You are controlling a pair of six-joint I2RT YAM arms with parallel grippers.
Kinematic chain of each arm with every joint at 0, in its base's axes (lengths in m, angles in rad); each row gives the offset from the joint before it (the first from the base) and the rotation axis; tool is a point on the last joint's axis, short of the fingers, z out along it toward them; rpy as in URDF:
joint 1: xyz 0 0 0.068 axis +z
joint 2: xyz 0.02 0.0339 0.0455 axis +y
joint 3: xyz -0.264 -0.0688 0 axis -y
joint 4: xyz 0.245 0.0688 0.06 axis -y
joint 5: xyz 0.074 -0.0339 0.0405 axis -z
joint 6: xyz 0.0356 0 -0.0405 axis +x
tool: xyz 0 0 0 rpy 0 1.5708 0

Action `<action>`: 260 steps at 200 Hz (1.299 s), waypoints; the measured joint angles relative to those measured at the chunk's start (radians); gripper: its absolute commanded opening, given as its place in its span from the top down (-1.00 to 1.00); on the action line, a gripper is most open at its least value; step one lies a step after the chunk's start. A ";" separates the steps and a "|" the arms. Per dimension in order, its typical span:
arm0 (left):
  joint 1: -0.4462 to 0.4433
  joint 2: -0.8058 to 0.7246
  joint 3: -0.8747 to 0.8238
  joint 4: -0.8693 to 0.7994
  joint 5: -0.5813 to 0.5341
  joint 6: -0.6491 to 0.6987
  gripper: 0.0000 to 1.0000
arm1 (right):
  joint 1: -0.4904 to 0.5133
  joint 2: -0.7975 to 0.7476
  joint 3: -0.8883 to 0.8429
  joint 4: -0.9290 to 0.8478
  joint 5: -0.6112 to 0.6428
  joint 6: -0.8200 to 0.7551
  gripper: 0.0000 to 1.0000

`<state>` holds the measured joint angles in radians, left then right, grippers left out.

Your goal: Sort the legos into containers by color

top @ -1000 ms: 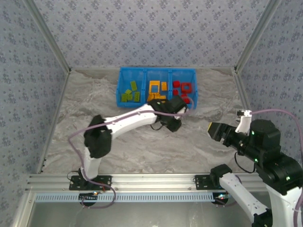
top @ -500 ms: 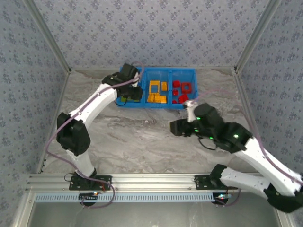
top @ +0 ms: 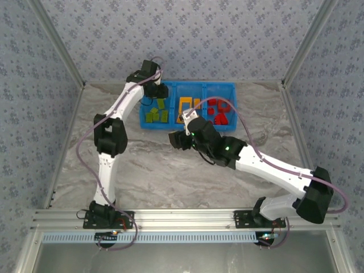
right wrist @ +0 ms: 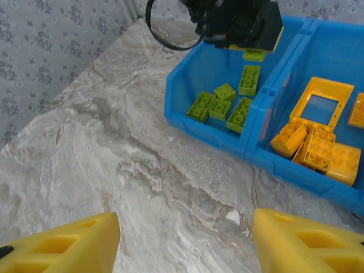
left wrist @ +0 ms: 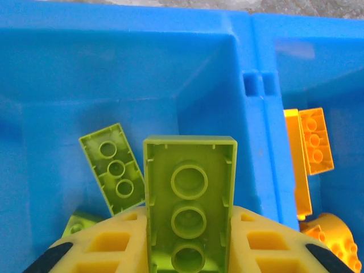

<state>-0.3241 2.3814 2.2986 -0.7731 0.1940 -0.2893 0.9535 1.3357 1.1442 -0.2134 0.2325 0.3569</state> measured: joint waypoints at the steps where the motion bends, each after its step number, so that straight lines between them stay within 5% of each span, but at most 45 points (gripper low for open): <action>1: 0.001 0.003 0.003 0.000 0.002 -0.002 0.51 | -0.001 0.001 0.000 0.001 0.000 0.000 -0.31; 78: 0.022 0.097 0.049 -0.007 0.122 -0.058 0.45 | -0.077 0.008 0.006 0.039 -0.017 0.020 -0.31; 141: 0.029 0.097 0.049 -0.009 0.152 -0.095 0.00 | -0.079 0.022 0.006 0.040 -0.035 0.046 -0.32; 194: 0.030 0.091 0.025 0.008 0.166 -0.101 0.05 | -0.079 0.022 0.006 0.039 -0.031 0.045 -0.33; 260: 0.027 -0.157 -0.255 0.047 0.133 -0.129 0.03 | -0.031 0.080 0.089 0.084 0.025 -0.061 -0.33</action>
<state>-0.2974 2.2246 2.0438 -0.7258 0.3271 -0.4183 0.9226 1.4155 1.2331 -0.1291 0.2577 0.2958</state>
